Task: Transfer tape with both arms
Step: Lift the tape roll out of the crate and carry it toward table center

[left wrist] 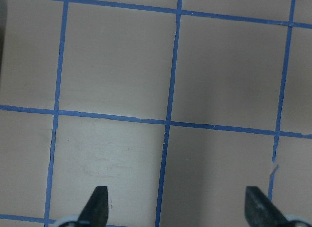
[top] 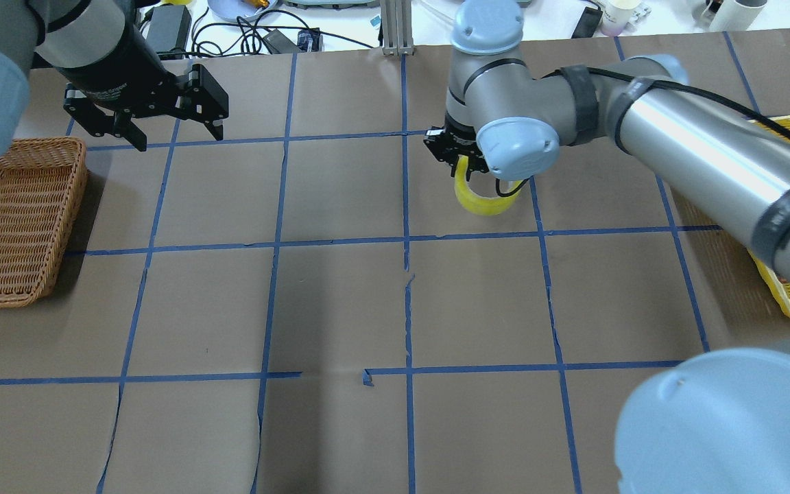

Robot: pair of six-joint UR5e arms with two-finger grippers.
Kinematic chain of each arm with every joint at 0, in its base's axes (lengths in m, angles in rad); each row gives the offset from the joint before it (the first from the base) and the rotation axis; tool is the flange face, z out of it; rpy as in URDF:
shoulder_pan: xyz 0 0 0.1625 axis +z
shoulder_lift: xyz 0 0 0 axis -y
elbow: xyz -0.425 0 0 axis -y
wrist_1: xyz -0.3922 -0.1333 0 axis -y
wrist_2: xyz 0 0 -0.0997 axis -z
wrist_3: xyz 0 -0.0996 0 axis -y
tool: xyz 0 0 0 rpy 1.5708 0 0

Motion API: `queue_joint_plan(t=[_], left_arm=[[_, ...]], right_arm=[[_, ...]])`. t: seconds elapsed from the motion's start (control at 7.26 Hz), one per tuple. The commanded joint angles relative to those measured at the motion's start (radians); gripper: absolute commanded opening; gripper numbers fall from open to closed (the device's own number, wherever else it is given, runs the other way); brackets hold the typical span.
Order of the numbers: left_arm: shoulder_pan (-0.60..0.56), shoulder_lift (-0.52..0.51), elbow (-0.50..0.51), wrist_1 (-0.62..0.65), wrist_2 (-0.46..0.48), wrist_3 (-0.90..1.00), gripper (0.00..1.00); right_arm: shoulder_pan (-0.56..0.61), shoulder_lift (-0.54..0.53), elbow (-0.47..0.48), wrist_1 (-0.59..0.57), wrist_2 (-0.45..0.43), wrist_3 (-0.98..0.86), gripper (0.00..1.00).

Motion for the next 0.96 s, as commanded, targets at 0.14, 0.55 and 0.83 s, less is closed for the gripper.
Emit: queue_joint_plan(t=[0.14, 0.55, 0.83], left_arm=[[0.011, 0.0, -0.001, -0.001, 0.001, 0.008, 1.0], [0.017, 0.004, -0.015, 0.008, 0.002, 0.011, 1.0], [0.018, 0.007, -0.018, 0.016, 0.002, 0.011, 1.0]], right_arm=[[0.101, 0.141, -0.139, -0.004, 0.045, 0.24, 0.0], [0.105, 0.145, -0.136, 0.002, 0.087, 0.273, 0.12], [0.105, 0.139, -0.107, 0.002, 0.086, 0.257, 0.57]])
